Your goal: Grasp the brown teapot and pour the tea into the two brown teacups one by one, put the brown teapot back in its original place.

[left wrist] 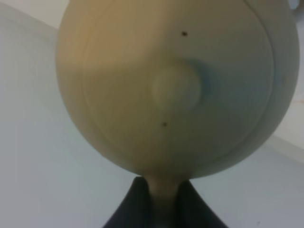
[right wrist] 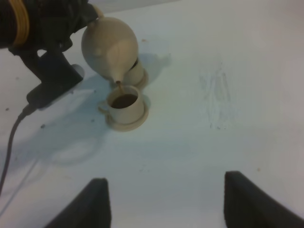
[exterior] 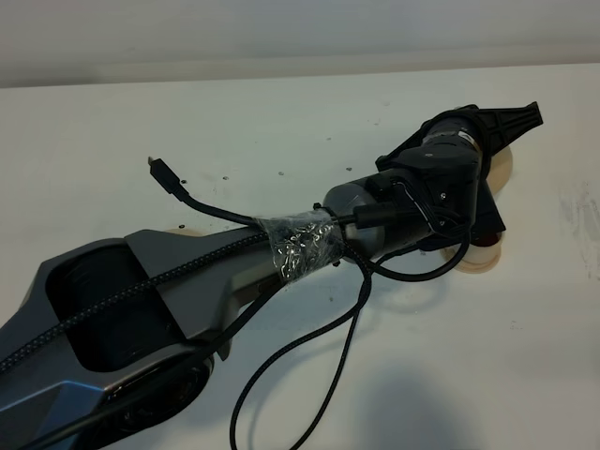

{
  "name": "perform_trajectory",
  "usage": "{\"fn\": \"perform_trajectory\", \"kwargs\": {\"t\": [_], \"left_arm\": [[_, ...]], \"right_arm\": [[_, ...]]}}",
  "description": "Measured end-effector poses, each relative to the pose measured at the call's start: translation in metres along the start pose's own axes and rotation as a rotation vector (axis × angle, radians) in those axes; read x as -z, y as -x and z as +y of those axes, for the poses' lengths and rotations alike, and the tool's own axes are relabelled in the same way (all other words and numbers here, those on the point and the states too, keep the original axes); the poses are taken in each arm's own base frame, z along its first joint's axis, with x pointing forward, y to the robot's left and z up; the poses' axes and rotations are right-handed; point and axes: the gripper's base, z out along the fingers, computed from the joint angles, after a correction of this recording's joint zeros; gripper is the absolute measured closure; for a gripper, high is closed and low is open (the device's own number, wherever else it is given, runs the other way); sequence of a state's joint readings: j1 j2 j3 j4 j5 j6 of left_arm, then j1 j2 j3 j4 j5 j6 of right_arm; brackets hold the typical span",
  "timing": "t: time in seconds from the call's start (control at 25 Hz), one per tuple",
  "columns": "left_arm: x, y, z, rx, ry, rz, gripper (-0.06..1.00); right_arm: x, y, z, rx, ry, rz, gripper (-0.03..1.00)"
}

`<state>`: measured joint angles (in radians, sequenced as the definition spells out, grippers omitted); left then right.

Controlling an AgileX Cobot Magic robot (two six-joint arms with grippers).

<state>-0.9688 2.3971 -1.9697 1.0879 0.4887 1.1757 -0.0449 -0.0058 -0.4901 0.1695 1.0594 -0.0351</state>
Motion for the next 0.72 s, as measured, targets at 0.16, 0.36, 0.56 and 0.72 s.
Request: {"fn": "perform_trajectory", "kwargs": {"t": [0.16,0.36,0.56,0.72], "left_arm": [[0.0,0.001,-0.004,0.034,-0.044,-0.008,0.84],[0.001,0.001,-0.01,0.084,-0.105,-0.011,0.84],[0.001,0.001,-0.013,0.158,-0.141,-0.004,0.84],[0.001,0.001,-0.013,0.208,-0.145,0.002,0.84]], "right_arm": [[0.0,0.0,0.0,0.0,0.0,0.0,0.43],[0.0,0.0,0.0,0.0,0.0,0.0,0.43],[0.0,0.0,0.0,0.0,0.0,0.0,0.43],[0.0,0.0,0.0,0.0,0.0,0.0,0.43]]}}
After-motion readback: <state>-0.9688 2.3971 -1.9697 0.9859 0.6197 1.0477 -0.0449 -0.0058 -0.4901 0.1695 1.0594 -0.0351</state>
